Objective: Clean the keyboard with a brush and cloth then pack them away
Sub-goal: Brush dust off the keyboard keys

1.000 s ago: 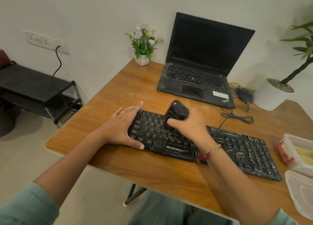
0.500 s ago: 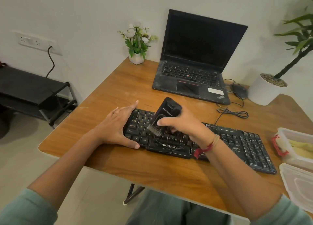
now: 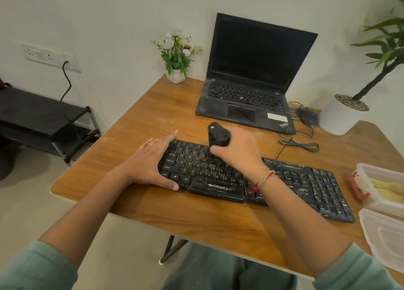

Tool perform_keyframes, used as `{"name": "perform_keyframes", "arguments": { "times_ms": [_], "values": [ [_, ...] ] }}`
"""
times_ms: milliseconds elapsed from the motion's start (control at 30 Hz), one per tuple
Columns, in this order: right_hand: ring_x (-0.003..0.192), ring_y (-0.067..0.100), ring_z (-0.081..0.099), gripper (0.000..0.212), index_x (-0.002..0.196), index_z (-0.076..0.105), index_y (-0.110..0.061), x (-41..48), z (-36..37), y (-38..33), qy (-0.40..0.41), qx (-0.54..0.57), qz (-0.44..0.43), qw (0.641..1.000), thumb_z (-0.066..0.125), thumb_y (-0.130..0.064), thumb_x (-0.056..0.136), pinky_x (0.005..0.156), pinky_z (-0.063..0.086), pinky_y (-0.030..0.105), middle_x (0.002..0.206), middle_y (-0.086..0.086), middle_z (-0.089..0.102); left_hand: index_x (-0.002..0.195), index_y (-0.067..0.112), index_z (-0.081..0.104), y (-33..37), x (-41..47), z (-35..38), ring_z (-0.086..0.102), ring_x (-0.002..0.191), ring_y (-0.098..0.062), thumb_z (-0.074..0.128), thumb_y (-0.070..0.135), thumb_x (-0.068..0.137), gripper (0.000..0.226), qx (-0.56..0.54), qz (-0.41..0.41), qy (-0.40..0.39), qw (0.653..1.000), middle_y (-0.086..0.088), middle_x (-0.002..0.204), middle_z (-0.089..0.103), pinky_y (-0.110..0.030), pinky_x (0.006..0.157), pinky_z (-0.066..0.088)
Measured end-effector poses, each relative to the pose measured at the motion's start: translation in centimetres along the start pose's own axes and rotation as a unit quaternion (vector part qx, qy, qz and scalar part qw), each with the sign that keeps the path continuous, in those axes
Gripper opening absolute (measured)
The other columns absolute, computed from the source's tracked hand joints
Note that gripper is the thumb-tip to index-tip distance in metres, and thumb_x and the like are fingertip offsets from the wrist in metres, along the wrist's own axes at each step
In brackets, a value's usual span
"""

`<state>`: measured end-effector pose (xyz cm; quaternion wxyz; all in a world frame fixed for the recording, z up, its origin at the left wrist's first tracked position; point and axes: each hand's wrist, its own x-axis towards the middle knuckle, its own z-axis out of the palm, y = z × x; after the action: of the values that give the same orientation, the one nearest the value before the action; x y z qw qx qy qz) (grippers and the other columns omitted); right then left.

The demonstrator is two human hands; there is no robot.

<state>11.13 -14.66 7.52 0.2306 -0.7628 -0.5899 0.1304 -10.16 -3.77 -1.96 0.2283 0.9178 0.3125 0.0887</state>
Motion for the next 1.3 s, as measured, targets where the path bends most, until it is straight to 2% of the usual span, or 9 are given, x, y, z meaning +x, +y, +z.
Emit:
{"name": "perform_keyframes", "arguments": {
  "times_ms": [167,333,467,567,733,900,1000,1133,1300],
  "values": [
    [0.054,0.006,0.047,0.024,0.070,0.051,-0.019,-1.6,0.8,-0.3,-0.093,0.055,-0.032,0.994,0.073,-0.028,0.075,0.047,0.039,0.018,0.066,-0.008,0.055,0.150,0.036,-0.010,-0.1,0.0,0.1,0.015,0.144,-0.012,0.056,0.094,0.043,0.139,-0.006,-0.002,0.001,1.000,0.006,0.158,0.016,-0.040,0.120,0.002],
    [0.056,-0.001,0.045,0.027,0.067,0.046,-0.026,0.4,-1.0,1.3,0.032,-0.009,0.030,0.999,0.071,-0.031,0.076,0.044,0.030,0.014,0.065,-0.011,0.051,0.149,0.041,-0.010,-0.3,0.1,0.1,0.016,0.144,-0.014,0.058,0.093,0.041,0.138,-0.014,-0.015,-0.005,1.000,0.005,0.157,0.019,-0.043,0.120,0.002],
    [0.053,0.004,0.045,0.029,0.063,0.044,-0.030,-2.5,1.1,-0.4,-0.065,0.002,-0.103,0.993,0.070,-0.026,0.076,0.048,0.035,0.018,0.061,-0.012,0.051,0.149,0.041,-0.010,-0.4,0.2,0.0,0.018,0.143,-0.015,0.061,0.092,0.039,0.140,-0.019,-0.019,-0.005,1.000,0.006,0.156,0.021,-0.043,0.120,0.002],
    [0.064,0.007,0.056,0.023,0.078,0.053,-0.029,-2.2,-0.5,0.1,-0.165,0.168,-0.011,0.972,0.073,-0.019,0.075,0.055,0.046,0.019,0.076,-0.007,0.062,0.149,0.041,-0.008,-0.3,0.2,0.0,0.019,0.143,-0.015,0.061,0.092,0.039,0.140,-0.024,-0.017,0.000,1.000,0.007,0.156,0.022,-0.041,0.120,0.002],
    [0.057,0.002,0.051,0.024,0.071,0.049,-0.027,-0.5,-1.7,2.5,0.037,0.032,0.078,0.996,0.072,-0.028,0.077,0.041,0.033,0.008,0.067,-0.011,0.054,0.149,0.040,-0.007,-0.1,0.1,0.0,0.017,0.143,-0.013,0.062,0.091,0.039,0.139,-0.026,-0.017,0.002,1.000,0.008,0.156,0.020,-0.038,0.120,0.001],
    [0.050,-0.002,0.040,0.036,0.061,0.039,-0.038,-4.2,1.5,0.0,-0.032,-0.015,-0.134,0.990,0.068,-0.025,0.077,0.045,0.028,0.014,0.058,-0.016,0.045,0.150,0.037,-0.003,0.1,0.0,-0.1,0.019,0.142,-0.013,0.061,0.090,0.040,0.138,-0.030,-0.012,0.004,0.999,0.008,0.155,0.021,-0.039,0.120,0.002],
    [0.059,0.006,0.052,0.019,0.079,0.055,-0.022,-2.2,-0.2,1.5,-0.082,0.072,-0.004,0.994,0.073,-0.027,0.075,0.047,0.038,0.013,0.072,-0.008,0.058,0.150,0.038,-0.001,0.1,-0.1,-0.1,0.018,0.143,-0.013,0.062,0.091,0.040,0.138,-0.029,-0.014,0.008,0.999,0.008,0.156,0.020,-0.040,0.120,0.004],
    [0.055,0.009,0.050,0.027,0.063,0.046,-0.025,-1.2,-0.8,3.4,0.081,-0.059,0.013,0.995,0.070,-0.033,0.075,0.042,0.028,0.016,0.059,-0.010,0.050,0.150,0.037,0.002,0.3,-0.1,-0.3,0.021,0.141,-0.013,0.060,0.092,0.038,0.138,-0.036,-0.018,0.009,0.999,0.008,0.155,0.022,-0.043,0.119,0.008],
    [0.061,0.004,0.055,0.019,0.077,0.055,-0.025,-2.6,-0.2,2.6,-0.092,0.137,-0.005,0.986,0.074,-0.021,0.076,0.049,0.043,0.013,0.073,-0.008,0.061,0.150,0.036,0.004,0.5,-0.1,-0.4,0.024,0.139,-0.012,0.059,0.093,0.036,0.139,-0.035,-0.015,0.013,0.999,0.007,0.154,0.026,-0.043,0.119,0.011]
  ]
}}
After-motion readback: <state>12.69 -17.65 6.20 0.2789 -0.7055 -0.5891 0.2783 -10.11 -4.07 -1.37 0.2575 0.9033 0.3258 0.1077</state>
